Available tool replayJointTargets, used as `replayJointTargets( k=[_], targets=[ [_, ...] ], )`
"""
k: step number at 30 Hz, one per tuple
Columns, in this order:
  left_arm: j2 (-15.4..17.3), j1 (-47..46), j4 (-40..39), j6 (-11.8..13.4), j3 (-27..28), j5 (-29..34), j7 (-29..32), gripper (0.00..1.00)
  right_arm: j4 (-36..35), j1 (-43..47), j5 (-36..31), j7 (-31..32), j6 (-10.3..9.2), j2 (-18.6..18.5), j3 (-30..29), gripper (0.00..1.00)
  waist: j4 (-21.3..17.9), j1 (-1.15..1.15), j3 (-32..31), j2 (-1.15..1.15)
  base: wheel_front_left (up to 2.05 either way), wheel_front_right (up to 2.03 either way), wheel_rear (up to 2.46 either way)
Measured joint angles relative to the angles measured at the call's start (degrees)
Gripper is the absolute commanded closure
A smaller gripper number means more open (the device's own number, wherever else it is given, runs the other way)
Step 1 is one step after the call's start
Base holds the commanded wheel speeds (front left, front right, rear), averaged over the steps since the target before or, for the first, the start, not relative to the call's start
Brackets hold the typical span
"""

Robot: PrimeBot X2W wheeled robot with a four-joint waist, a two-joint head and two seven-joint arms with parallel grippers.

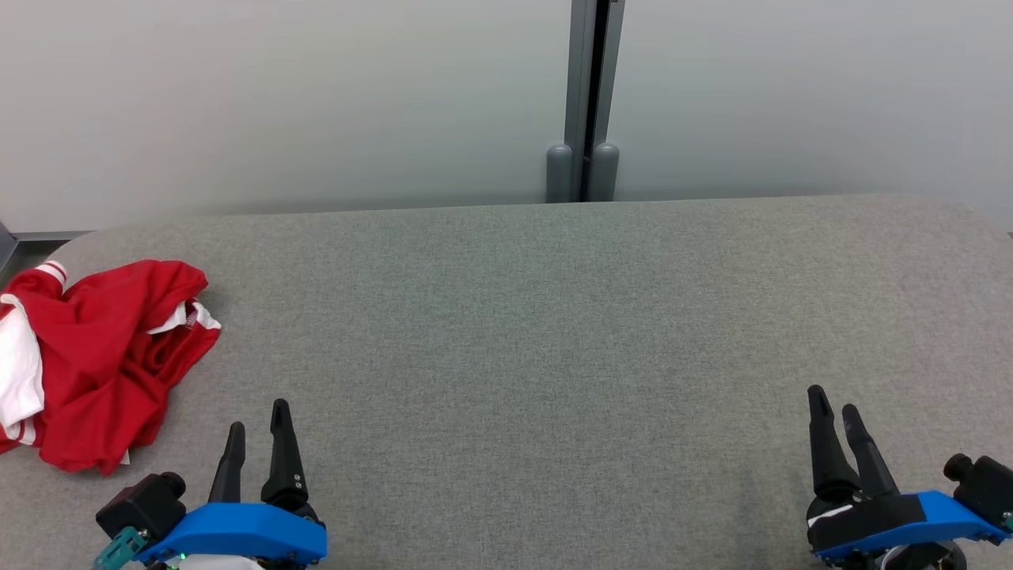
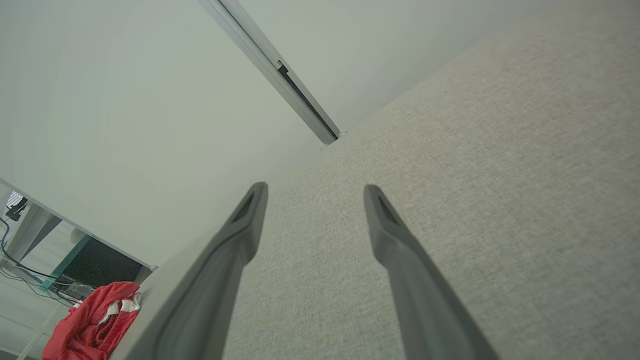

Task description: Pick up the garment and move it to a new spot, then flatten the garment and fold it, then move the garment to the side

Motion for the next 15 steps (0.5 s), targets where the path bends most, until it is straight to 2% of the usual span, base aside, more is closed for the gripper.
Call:
replayJointTargets(
  k=[15],
  targets=[
    [0.27, -0.01, -0.56, 0.49, -0.79, 9.87, -2.36, 0.0, -0.42, -0.04, -11.66, -2.36, 0.0, -0.04, -0.2, 0.0, 0.25, 0.0, 0.56, 0.0, 0.0, 0.0, 0.0]
  ],
)
